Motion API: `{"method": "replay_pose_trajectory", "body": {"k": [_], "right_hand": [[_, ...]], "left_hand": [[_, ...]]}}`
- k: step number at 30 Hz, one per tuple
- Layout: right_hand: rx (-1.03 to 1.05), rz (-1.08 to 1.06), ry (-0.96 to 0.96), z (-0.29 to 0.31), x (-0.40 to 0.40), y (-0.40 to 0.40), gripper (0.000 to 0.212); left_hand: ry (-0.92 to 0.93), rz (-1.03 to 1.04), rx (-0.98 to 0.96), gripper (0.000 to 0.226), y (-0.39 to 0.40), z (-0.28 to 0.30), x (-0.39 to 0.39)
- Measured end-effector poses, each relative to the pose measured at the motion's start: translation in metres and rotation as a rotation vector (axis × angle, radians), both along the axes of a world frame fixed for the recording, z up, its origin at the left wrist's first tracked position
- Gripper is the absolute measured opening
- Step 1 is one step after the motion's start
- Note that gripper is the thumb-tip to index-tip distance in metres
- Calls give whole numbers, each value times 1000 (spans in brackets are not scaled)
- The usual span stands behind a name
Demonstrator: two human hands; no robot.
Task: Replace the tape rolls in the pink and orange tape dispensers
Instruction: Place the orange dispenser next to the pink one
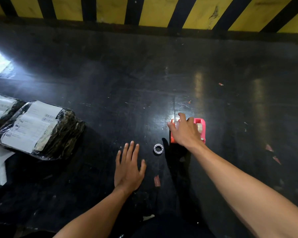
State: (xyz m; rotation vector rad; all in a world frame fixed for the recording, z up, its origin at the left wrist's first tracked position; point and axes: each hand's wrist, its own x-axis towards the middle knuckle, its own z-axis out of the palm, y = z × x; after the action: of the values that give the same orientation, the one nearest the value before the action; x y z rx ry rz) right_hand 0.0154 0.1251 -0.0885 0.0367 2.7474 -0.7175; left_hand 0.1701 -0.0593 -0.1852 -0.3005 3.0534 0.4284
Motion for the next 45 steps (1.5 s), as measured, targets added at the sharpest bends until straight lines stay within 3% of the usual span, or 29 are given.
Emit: {"method": "replay_pose_trajectory", "body": {"k": [7,10,13,15,18,21,26,32,39,45], "right_hand": [[-157,-9,327,7,58,49,12],[109,52,308,-12,88,76,24],[355,25,104,-28,110,97,50],[350,-5,21,-34,121,103,53],[312,36,66,-40,127,99,45],[136,153,95,-43,126,80,32],[-144,428,180,-35,103,18,41],[67,461,470,-23,37,-32,48],[283,529,332,-36,3,-48,46],[301,502,301,-38,5,-50,52]], "left_hand": [[21,-25,-7,62,0,2,0],[43,-76,50,61,9,8,-7],[23,-115,121,69,25,16,-16],[7,-123,134,72,36,21,-23],[2,-155,133,59,44,24,-35],[35,-147,223,42,43,28,-46],[81,-2,282,39,17,35,-63],[78,115,252,42,-16,40,-82],[2,58,209,42,-13,36,-97],[7,50,210,41,-10,38,-101]]}}
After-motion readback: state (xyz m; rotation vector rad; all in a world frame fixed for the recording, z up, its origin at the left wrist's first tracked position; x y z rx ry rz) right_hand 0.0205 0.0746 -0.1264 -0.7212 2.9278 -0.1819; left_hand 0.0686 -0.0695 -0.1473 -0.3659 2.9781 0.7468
